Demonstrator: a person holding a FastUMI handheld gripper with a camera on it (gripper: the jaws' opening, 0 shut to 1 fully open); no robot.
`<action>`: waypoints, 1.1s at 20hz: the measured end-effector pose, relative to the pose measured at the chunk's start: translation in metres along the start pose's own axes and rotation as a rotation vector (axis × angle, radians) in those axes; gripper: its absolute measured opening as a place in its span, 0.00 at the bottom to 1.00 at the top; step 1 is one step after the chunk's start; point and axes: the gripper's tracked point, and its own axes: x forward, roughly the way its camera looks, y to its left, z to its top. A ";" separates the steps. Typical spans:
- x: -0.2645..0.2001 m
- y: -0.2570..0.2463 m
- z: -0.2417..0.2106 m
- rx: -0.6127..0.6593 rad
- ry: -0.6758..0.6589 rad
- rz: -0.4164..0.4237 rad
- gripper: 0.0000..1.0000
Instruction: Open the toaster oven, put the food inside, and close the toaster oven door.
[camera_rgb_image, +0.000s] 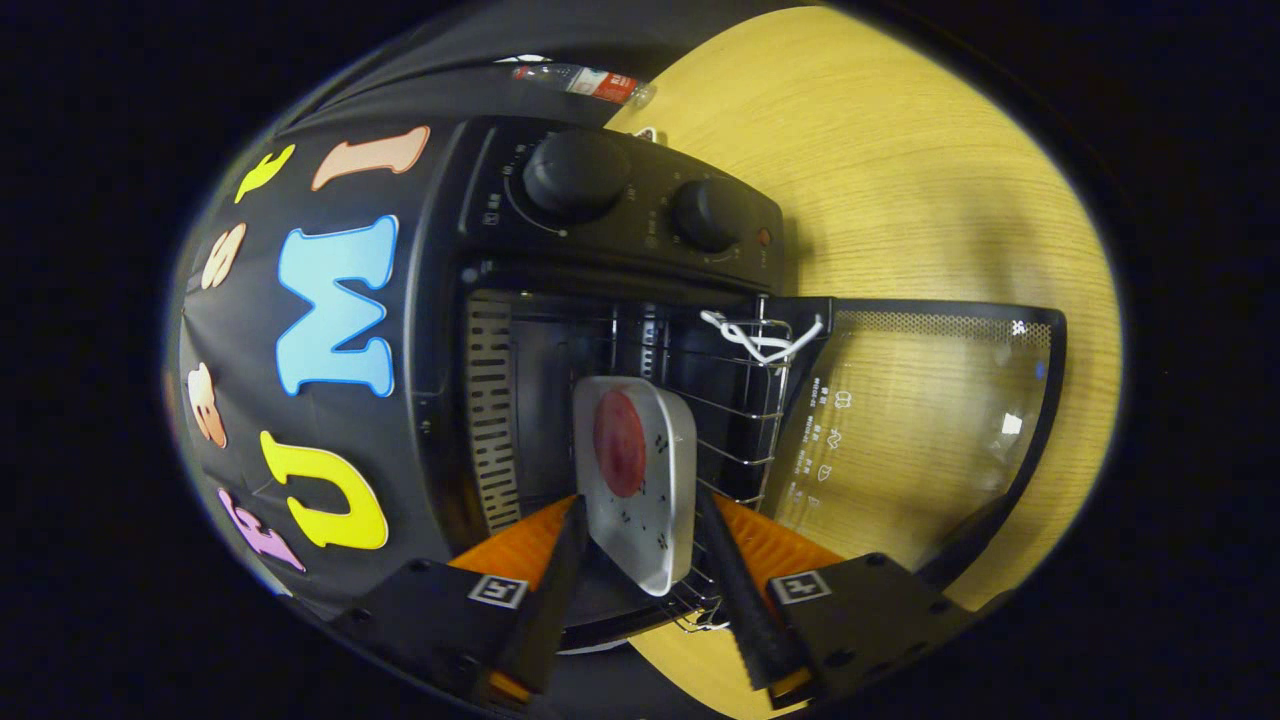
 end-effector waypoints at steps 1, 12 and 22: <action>-0.007 -0.003 -0.001 -0.039 0.009 -0.015 0.82; -0.086 -0.034 -0.020 -0.511 0.124 -0.014 0.98; -0.124 -0.079 -0.024 -0.989 0.163 -0.061 0.98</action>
